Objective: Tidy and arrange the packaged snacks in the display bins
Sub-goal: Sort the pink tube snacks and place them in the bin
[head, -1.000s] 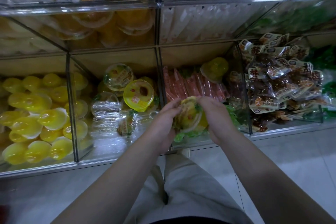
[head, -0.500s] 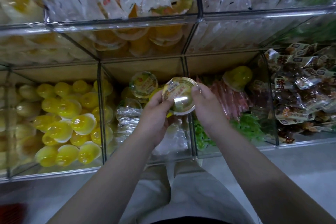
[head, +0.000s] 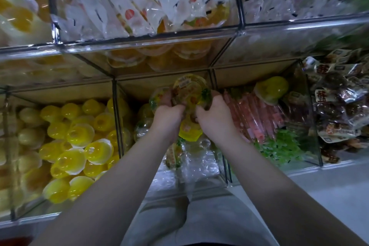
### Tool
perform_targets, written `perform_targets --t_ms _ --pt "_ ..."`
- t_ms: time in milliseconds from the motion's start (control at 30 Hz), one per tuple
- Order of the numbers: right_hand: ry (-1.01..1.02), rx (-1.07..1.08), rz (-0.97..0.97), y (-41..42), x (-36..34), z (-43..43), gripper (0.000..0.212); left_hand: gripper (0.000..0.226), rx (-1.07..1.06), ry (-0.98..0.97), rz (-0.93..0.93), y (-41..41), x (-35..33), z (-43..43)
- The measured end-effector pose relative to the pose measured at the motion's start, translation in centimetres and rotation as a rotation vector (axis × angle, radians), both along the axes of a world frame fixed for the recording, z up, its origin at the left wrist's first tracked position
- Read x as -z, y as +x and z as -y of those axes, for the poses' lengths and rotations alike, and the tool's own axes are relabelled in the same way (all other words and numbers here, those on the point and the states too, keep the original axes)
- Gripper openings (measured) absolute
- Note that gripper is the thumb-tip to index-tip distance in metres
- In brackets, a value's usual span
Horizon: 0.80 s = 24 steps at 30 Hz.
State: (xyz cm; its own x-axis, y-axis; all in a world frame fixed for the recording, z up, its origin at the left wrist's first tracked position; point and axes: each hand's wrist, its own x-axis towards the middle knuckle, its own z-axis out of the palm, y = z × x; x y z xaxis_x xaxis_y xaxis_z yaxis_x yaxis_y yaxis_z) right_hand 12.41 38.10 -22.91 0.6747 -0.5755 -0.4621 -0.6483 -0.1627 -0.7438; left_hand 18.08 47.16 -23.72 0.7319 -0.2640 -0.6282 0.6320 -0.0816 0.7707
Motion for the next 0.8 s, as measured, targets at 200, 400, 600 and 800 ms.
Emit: perform_targets --t_ms 200,400,600,800 --pt "-0.063 -0.034 0.013 0.4 0.5 -0.6 0.057 0.044 0.12 0.159 -0.052 1.1 -0.4 0.3" --pt "-0.262 -0.188 -0.134 0.5 0.7 -1.3 0.078 0.068 0.197 0.156 0.051 1.4 1.7 0.5" --pt "-0.523 -0.307 -0.043 0.5 0.4 -1.9 0.061 0.089 0.242 0.136 0.108 1.6 4.1 0.4" --pt "-0.584 -0.647 -0.178 1.8 2.5 -0.4 0.056 0.07 0.355 0.274 0.263 0.9 2.3 0.1"
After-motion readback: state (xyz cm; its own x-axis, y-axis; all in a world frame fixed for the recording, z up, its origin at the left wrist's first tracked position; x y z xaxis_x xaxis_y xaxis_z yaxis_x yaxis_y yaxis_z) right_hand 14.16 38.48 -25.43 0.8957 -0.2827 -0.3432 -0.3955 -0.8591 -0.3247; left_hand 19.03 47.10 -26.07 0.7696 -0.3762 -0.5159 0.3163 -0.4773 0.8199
